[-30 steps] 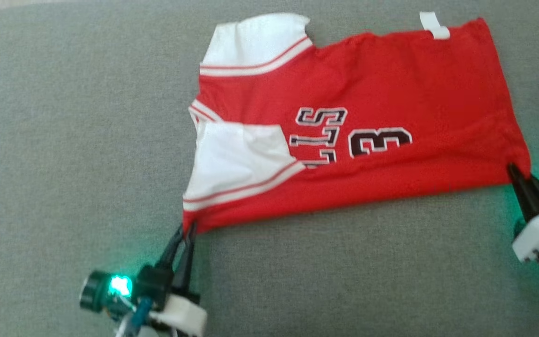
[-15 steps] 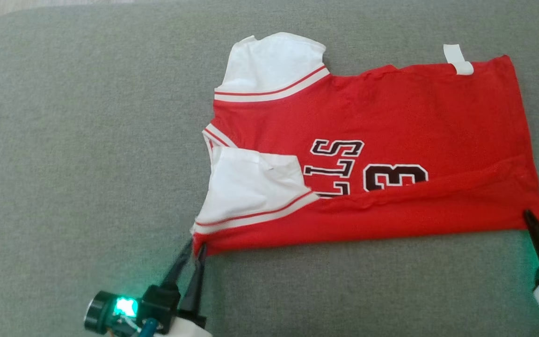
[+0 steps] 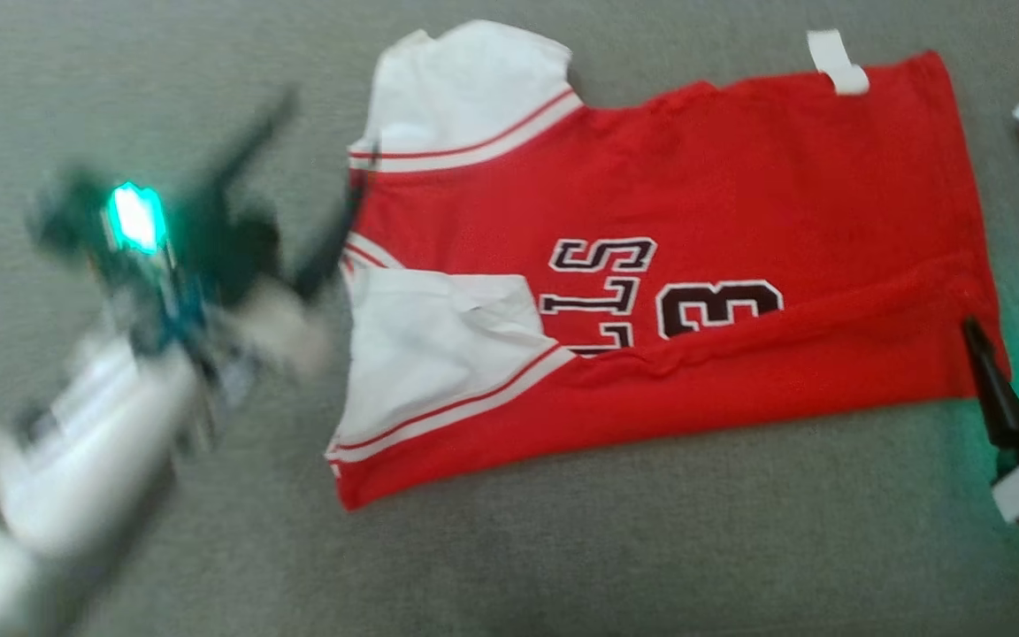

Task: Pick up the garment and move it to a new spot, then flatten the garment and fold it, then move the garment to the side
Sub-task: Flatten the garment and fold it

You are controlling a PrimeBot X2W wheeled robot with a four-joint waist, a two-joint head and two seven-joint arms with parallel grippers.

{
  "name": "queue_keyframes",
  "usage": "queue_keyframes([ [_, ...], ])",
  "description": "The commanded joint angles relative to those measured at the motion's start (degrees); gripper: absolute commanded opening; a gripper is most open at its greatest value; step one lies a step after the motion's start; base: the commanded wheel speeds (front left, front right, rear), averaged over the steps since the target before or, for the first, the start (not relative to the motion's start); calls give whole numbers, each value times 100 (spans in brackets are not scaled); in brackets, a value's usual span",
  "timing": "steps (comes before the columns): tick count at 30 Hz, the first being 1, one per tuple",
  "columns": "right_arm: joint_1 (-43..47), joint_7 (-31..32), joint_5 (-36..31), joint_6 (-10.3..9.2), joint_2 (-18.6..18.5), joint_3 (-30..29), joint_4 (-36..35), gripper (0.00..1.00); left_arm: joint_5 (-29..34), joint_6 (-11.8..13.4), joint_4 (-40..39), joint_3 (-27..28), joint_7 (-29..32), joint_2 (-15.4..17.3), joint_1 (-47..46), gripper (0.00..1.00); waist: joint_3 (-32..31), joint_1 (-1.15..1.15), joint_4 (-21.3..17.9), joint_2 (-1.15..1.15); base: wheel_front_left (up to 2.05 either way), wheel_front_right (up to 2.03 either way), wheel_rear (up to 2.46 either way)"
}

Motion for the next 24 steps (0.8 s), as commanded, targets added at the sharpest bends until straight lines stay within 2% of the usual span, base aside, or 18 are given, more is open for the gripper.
queue_keyframes([
  [1,-127,30,-78,-5,-156,50,-223,100,-6,-276,-9,220,216,258,-565,100,271,-1,-278,0,0,0,0],
  [3,-252,95,-149,-5,-103,97,-368,100,-131,-743,357,159,637,295,-1225,100,432,-1,-460,0,0,0,0],
  [4,-252,95,-149,-5,-103,97,-368,100,-131,-743,357,159,637,295,-1225,100,432,-1,-460,0,0,0,0],
  [6,-378,139,-214,-5,-43,164,-482,100,-179,-976,756,36,1001,348,-1808,100,567,-1,-655,0,0,0,0],
  [8,-489,144,-263,-5,21,214,-539,100,-291,-1076,1162,-103,1295,375,-2261,100,684,-1,-829,0,0,0,0],
  [15,-700,-2,-332,-5,264,384,-459,100,-619,-1136,2326,-856,1641,680,-3219,100,1003,-1,-1281,0,0,0,0],
  [24,-877,-212,-309,-5,360,543,-196,100,-1039,-1138,3015,-1907,1743,1106,-3942,100,1253,-1,-1493,0,0,0,0],
])
